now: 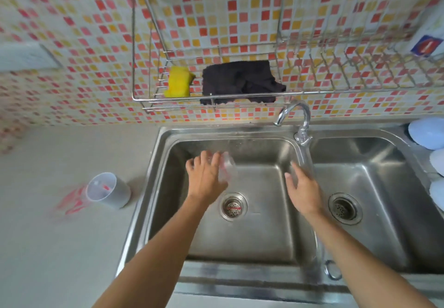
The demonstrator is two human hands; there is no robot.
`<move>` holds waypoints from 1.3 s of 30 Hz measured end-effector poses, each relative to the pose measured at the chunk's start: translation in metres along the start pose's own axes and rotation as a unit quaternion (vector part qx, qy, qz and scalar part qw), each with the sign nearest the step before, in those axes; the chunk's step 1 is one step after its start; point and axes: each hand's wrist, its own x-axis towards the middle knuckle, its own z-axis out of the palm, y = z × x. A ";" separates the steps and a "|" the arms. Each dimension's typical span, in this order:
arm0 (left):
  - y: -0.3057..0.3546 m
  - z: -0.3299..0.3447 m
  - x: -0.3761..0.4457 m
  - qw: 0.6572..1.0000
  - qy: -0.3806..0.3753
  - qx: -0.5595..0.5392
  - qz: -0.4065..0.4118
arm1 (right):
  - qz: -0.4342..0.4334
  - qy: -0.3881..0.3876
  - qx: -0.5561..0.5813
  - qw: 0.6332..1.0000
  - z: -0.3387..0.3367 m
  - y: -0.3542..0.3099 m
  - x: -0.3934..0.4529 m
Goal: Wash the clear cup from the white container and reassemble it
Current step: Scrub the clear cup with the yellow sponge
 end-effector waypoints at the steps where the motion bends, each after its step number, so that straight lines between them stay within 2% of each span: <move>1: -0.004 -0.001 -0.004 0.999 0.009 -0.031 -0.023 | -0.042 0.044 0.029 0.998 -0.010 -0.026 -0.002; 5: -0.037 -0.014 -0.014 0.989 0.045 -0.121 -0.077 | -0.240 0.141 0.171 0.945 -0.040 -0.161 0.008; 7: -0.054 -0.021 -0.016 0.983 0.059 -0.147 -0.091 | -0.317 0.175 0.184 0.914 -0.048 -0.224 0.025; 8: -0.063 -0.024 -0.017 0.982 0.059 -0.159 -0.089 | -0.332 0.173 0.179 0.910 -0.050 -0.251 0.036; 10: -0.081 -0.029 -0.020 0.981 0.059 -0.171 -0.070 | -0.306 0.124 0.141 0.933 -0.048 -0.297 0.064; 12: -0.098 -0.036 -0.022 0.979 0.079 -0.179 -0.055 | -0.243 0.045 0.050 0.968 -0.038 -0.330 0.096; 15: -0.120 -0.046 -0.027 0.973 0.078 -0.211 -0.051 | -0.145 -0.061 -0.073 0.985 -0.021 -0.356 0.133; 19: -0.151 -0.050 -0.034 0.972 0.063 -0.225 -0.018 | -0.081 -0.099 -0.137 0.982 0.001 -0.365 0.158; 23: -0.173 -0.052 -0.036 0.969 0.049 -0.242 0.003 | -0.103 -0.056 -0.144 0.983 0.004 -0.370 0.155; 27: -0.182 -0.054 -0.032 0.965 0.051 -0.253 0.051 | -0.128 0.089 -0.046 0.987 -0.007 -0.369 0.140; 30: -0.178 -0.060 -0.028 0.955 0.036 -0.283 0.077 | -0.237 0.209 0.014 0.949 -0.017 -0.359 0.098; 32: -0.173 -0.065 -0.023 0.953 0.027 -0.291 0.084 | -0.296 0.256 0.034 0.920 -0.022 -0.346 0.059; 35: -0.162 -0.066 -0.015 0.952 0.028 -0.285 0.110 | -0.342 0.230 0.029 0.911 -0.019 -0.315 0.010; 39: -0.140 -0.066 -0.008 0.954 0.031 -0.270 0.128 | -0.344 0.070 0.007 0.936 -0.002 -0.264 -0.020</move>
